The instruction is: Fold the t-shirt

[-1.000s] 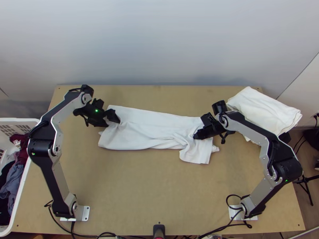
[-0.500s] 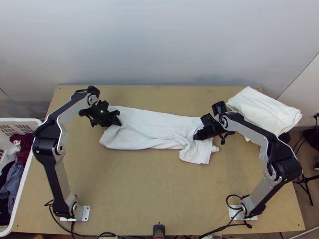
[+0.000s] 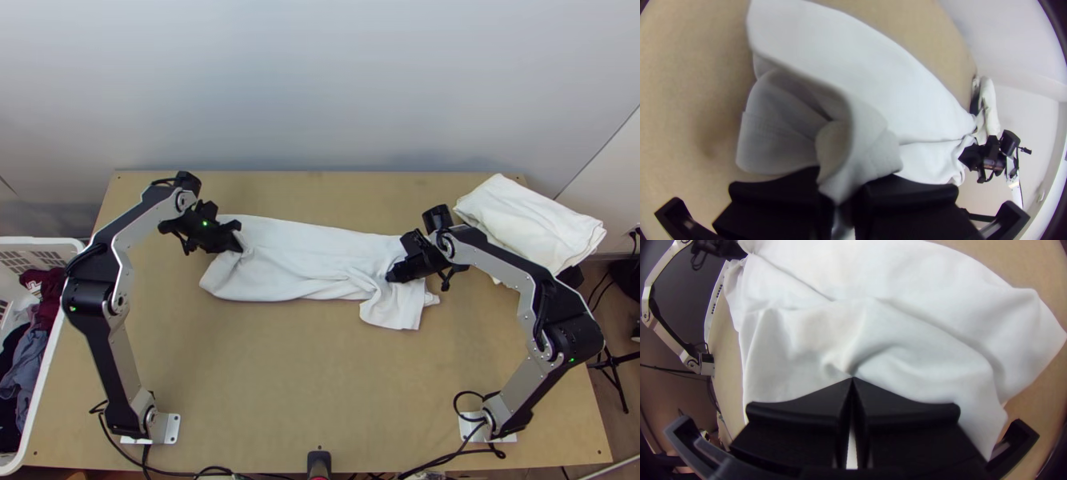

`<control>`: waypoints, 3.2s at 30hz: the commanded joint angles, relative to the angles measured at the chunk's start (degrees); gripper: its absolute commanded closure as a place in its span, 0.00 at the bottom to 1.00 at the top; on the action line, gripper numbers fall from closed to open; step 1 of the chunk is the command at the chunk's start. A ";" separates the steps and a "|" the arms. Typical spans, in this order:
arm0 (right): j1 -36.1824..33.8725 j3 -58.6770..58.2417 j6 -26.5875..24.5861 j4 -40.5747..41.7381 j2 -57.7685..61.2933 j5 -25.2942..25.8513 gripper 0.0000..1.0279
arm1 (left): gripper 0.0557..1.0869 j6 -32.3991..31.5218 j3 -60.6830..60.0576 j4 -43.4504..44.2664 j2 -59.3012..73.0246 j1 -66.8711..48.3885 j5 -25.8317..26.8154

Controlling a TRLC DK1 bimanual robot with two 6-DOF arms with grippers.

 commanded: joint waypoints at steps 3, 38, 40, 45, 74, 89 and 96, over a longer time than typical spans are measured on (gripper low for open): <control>-0.56 1.96 -0.21 -3.07 -1.41 -0.17 0.97 | 0.96 -1.09 0.61 -1.53 -4.29 -0.89 3.00; -18.05 -7.27 0.49 -20.12 -33.49 -3.42 0.97 | 0.96 -19.29 36.65 7.62 14.25 -31.91 10.73; -18.93 -8.06 0.58 -20.12 -33.84 -3.42 0.97 | 0.96 -22.98 36.73 13.77 15.04 -32.35 12.40; -19.46 -10.44 0.58 -20.12 -34.54 -3.34 0.97 | 0.96 -30.45 38.76 25.54 18.21 -34.02 14.69; -22.01 -12.28 0.85 -19.24 -37.27 -3.16 0.97 | 0.04 -36.07 38.49 34.42 24.71 -39.21 20.22; -20.25 -14.21 1.02 -19.15 -39.73 -3.16 0.94 | 0.04 -25.53 34.36 20.71 12.32 -37.72 27.34; -20.07 -12.63 1.64 -19.24 -40.78 -3.25 0.93 | 0.05 -1.80 33.83 -5.48 12.40 -32.44 22.33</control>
